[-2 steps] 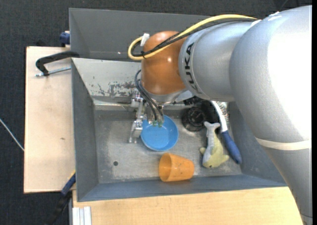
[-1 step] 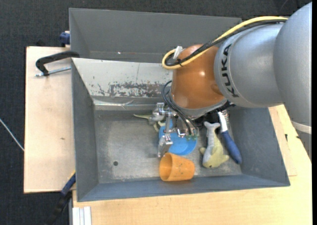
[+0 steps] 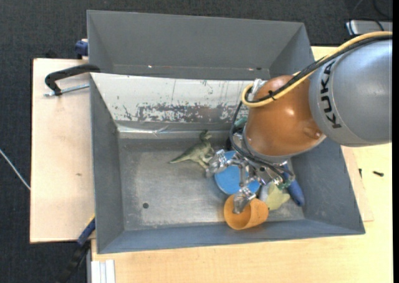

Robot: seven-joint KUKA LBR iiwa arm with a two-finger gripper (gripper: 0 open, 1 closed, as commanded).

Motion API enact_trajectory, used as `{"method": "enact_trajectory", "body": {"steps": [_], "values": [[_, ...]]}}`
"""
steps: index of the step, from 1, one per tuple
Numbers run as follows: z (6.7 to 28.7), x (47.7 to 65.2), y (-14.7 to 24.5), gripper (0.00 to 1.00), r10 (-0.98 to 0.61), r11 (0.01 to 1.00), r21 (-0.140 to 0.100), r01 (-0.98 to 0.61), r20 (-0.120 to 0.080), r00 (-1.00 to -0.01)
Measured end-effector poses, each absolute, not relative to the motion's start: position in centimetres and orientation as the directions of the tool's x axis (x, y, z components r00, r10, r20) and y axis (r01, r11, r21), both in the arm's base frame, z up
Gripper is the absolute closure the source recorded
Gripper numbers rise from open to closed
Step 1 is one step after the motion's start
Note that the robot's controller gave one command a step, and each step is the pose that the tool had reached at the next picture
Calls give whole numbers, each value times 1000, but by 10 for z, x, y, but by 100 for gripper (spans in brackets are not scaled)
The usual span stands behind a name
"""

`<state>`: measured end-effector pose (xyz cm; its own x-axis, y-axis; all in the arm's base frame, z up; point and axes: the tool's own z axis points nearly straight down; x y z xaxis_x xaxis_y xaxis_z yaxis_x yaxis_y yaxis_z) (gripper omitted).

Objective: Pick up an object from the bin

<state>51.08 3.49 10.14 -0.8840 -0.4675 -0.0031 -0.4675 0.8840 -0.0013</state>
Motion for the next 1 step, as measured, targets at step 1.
{"method": "enact_trajectory", "body": {"steps": [1], "values": [[76,497,24,0,-636,772,-3,-636,-10,-772]]}}
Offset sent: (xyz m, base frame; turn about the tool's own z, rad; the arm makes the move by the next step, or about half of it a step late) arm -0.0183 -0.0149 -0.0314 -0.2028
